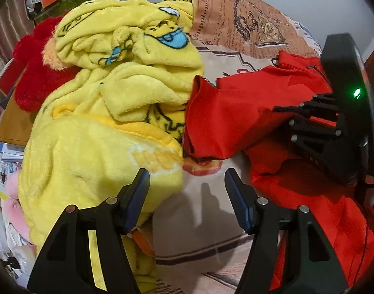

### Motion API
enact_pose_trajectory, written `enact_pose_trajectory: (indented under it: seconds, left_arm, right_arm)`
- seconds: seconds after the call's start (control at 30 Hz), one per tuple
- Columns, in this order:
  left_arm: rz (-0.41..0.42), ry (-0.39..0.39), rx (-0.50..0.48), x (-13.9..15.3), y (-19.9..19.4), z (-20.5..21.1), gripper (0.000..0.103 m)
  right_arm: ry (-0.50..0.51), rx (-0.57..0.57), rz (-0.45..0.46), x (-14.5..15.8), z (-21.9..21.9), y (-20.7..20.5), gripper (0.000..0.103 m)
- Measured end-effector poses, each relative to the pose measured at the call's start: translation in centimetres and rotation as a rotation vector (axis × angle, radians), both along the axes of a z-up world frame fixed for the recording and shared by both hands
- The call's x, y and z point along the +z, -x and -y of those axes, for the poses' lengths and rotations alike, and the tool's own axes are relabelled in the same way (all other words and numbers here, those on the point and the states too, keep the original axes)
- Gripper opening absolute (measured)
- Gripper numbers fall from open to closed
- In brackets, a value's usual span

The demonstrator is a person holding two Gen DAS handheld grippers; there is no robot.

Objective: Fold large clothes

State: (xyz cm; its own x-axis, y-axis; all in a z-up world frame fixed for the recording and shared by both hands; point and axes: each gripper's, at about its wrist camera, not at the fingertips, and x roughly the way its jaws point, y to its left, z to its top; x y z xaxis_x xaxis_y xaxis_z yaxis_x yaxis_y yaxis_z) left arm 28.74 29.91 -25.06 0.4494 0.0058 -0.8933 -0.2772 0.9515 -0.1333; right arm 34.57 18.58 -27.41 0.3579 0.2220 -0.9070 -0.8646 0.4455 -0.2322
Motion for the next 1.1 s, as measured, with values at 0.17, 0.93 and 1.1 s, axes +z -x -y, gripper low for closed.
enact_pose_trajectory:
  seconds: [0.17, 0.93, 1.1]
  left_arm:
    - [0.001, 0.036, -0.034, 0.2, -1.5, 1.5, 0.063]
    - [-0.169, -0.037, 0.042, -5.0, -5.8, 5.0, 0.062]
    - [-0.133, -0.106, 0.0, -2.2, -5.8, 5.9, 0.062]
  right_arm:
    - [-0.159, -0.092, 0.052, 5.3, 2.9, -1.1, 0.007]
    - [-0.384, -0.648, 0.024, 11.4, 29.6, -7.3, 0.006]
    - [-0.334, -0.58, 0.026, 10.8, 30.1, -6.2, 0.006]
